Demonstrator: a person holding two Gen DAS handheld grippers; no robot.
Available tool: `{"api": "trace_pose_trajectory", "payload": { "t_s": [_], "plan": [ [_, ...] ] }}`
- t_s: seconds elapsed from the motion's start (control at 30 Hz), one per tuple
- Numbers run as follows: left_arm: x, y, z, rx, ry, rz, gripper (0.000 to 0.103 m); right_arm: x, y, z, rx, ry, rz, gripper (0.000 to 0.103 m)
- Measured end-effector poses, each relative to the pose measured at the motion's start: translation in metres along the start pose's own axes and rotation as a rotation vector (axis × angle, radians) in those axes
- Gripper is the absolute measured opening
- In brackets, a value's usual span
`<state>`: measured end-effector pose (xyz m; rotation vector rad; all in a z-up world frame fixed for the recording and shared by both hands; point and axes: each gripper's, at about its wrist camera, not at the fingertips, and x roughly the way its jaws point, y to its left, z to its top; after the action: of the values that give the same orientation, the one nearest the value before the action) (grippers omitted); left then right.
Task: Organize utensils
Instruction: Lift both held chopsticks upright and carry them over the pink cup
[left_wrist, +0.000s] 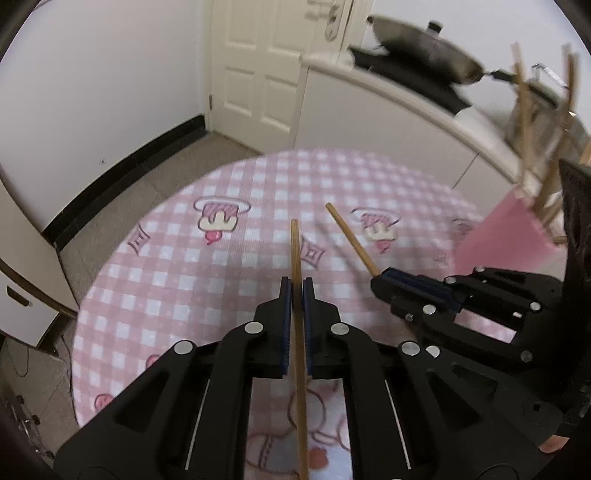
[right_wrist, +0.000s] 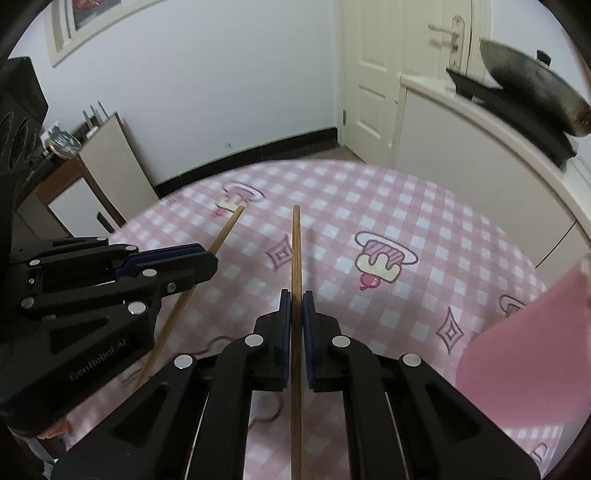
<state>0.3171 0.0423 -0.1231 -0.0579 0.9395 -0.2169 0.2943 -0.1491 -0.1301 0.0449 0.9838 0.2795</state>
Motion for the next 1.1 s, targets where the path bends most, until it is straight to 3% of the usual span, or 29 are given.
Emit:
{"api": "trace_pose_trajectory", "payload": {
  "t_s": [0.6,1.1],
  "plan": [
    [-0.148,-0.055,-0.013,0.078,-0.290,-0.142,0.006,-0.154,0.018,-0.015,-0.066,-0.283,-0.006,0.005],
    [-0.204,-0.117,0.015,0.132,-0.469,-0.252,0.006,-0.254,-0.019,-0.009,-0.068,-0.454,-0.120,0.005]
  ]
}}
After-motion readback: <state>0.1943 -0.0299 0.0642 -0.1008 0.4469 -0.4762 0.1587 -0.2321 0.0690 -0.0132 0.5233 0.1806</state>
